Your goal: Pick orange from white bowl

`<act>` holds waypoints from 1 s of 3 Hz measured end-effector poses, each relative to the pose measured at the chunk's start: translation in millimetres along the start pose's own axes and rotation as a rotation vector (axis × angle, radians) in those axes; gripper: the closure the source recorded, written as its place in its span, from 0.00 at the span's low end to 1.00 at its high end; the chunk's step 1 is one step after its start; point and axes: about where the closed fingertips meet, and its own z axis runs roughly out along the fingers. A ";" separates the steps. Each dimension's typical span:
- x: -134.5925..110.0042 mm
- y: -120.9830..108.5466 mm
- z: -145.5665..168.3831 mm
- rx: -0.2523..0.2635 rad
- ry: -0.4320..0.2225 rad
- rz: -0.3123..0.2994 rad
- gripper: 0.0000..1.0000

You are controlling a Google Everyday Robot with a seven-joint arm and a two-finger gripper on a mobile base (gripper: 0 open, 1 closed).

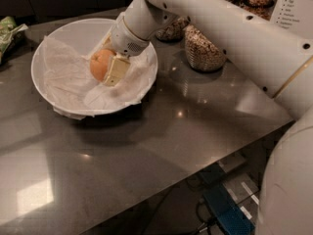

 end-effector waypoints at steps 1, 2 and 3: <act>-17.7 1.2 -18.8 0.002 -0.063 -0.024 1.00; -32.7 1.0 -43.3 0.014 -0.167 -0.057 1.00; -41.7 -0.9 -67.7 0.039 -0.229 -0.085 1.00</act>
Offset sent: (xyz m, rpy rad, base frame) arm -0.0278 -0.0165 0.0888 0.2791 -0.0431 0.1466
